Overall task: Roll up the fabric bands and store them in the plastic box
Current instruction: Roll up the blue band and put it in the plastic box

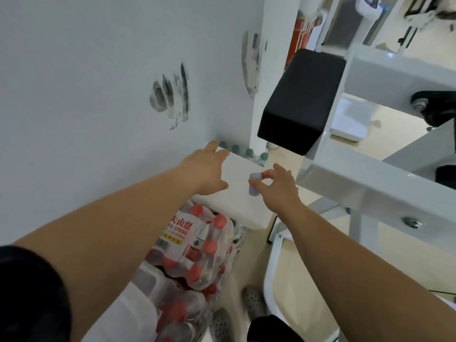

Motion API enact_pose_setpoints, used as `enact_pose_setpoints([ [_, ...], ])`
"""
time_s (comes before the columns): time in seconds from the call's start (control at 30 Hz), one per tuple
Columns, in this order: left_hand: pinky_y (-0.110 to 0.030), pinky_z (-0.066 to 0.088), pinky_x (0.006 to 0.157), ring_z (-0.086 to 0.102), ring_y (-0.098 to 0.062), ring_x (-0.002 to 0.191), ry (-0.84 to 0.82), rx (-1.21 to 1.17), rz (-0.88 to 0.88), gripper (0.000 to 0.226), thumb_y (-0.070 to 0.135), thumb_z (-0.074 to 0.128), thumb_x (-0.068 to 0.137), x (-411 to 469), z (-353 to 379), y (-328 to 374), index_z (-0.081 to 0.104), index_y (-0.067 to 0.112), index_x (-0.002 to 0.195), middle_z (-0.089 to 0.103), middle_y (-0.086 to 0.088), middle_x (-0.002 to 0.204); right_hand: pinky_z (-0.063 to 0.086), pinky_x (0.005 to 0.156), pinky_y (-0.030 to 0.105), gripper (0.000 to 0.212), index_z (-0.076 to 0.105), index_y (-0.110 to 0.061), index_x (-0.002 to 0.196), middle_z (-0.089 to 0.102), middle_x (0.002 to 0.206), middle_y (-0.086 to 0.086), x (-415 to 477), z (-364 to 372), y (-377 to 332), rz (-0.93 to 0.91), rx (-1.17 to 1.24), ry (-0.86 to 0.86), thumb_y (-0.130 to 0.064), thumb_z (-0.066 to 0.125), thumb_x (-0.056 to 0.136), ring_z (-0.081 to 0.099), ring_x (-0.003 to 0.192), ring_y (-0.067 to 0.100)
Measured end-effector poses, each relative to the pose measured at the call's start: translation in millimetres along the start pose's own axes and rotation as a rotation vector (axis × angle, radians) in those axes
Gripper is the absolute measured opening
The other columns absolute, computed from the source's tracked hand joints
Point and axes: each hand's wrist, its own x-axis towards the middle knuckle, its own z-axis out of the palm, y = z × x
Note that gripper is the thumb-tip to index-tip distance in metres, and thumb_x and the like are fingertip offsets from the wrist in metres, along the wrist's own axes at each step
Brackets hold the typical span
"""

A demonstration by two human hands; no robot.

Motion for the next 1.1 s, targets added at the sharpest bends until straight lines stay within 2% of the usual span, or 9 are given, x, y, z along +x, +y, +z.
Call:
enact_pose_setpoints([
  [0.07,-0.044,0.040,0.113,0.034,-0.030,0.146,-0.018,0.036,0.014,0.101,0.047,0.073,0.085,20.6,4.1,0.5,0.012,0.026,0.162,-0.011,0.003,0.170,0.021,0.094,0.028,0.039,0.060,-0.021,0.126,0.016,0.170,-0.006,12.1,-2.3,0.1,0.062,0.101,-0.046,-0.047,0.061,0.099,0.027,0.150,0.022],
  [0.13,-0.043,0.036,0.117,0.027,-0.026,0.151,-0.062,0.025,0.021,0.103,0.046,0.072,0.086,39.3,6.7,1.4,0.006,0.026,0.162,-0.010,0.002,0.171,0.030,0.090,0.026,0.038,0.062,-0.012,0.122,0.037,0.159,0.007,20.7,-2.6,0.9,0.087,0.139,-0.040,-0.041,0.065,0.098,0.044,0.131,0.026],
  [0.23,-0.042,0.033,0.118,0.031,-0.027,0.149,-0.131,-0.007,-0.004,0.096,0.048,0.069,0.089,58.0,10.1,4.1,0.011,0.024,0.162,0.015,-0.005,0.168,0.033,0.059,0.020,0.032,0.066,-0.006,0.111,0.060,0.124,0.011,25.8,-0.4,3.1,0.081,0.169,-0.035,-0.033,0.071,0.095,0.051,0.091,0.019],
  [0.33,-0.039,0.044,0.102,0.053,-0.029,0.125,-0.052,-0.017,-0.014,0.065,0.045,0.063,0.094,63.1,13.8,4.3,0.039,0.024,0.151,0.043,-0.007,0.145,0.031,0.052,0.007,0.030,0.067,-0.006,0.108,0.058,0.111,0.005,24.1,-2.6,1.7,0.038,0.091,-0.015,-0.033,0.071,0.095,0.049,0.086,0.015],
  [0.53,-0.030,0.039,0.073,0.051,-0.017,0.083,0.170,-0.192,-0.076,0.026,0.044,0.061,0.097,45.3,6.0,-4.4,0.067,0.025,0.113,0.051,0.004,0.099,0.026,0.060,0.014,0.022,0.062,-0.025,0.096,0.052,0.112,-0.006,6.3,-5.9,-8.5,-0.014,0.025,-0.033,-0.045,0.070,0.093,0.044,0.073,-0.003],
  [0.67,-0.025,0.035,0.055,0.053,-0.004,0.066,0.237,-0.320,-0.093,0.014,0.044,0.067,0.093,10.1,-15.3,-17.3,0.068,0.030,0.093,0.056,0.016,0.075,0.044,0.073,0.029,0.020,0.061,-0.036,0.089,0.059,0.115,-0.005,-25.2,-4.8,-20.7,-0.149,-0.011,0.005,-0.056,0.066,0.090,0.058,0.093,0.011],
  [0.8,-0.028,0.041,0.061,0.057,-0.006,0.071,0.320,-0.390,-0.095,0.013,0.045,0.071,0.089,-40.6,-36.8,-29.4,0.070,0.032,0.090,0.062,0.014,0.084,0.048,0.092,0.042,0.021,0.056,-0.045,0.075,0.058,0.107,-0.011,-66.3,-4.2,-45.0,-0.260,0.009,0.069,-0.057,0.067,0.088,0.054,0.113,0.023],
  [0.97,-0.037,0.060,0.059,0.066,-0.016,0.068,0.321,-0.499,-0.143,0.009,0.042,0.074,0.088,-103.6,-43.0,-46.3,0.070,0.034,0.087,0.062,0.009,0.097,0.038,0.087,0.030,0.017,0.063,-0.036,0.090,0.058,0.109,-0.009,-110.4,2.5,-64.5,-0.371,-0.023,0.066,-0.049,0.073,0.087,0.051,0.113,0.021],
  [1.1,-0.027,0.050,0.068,0.059,-0.005,0.082,0.381,-0.541,-0.162,0.008,0.041,0.075,0.087,-144.8,-37.5,-62.9,0.069,0.037,0.083,0.061,0.015,0.098,0.039,0.084,0.029,0.018,0.062,-0.036,0.092,0.060,0.109,-0.009,-143.7,6.7,-79.7,-0.401,-0.031,0.055,-0.048,0.074,0.087,0.054,0.110,0.016],
])
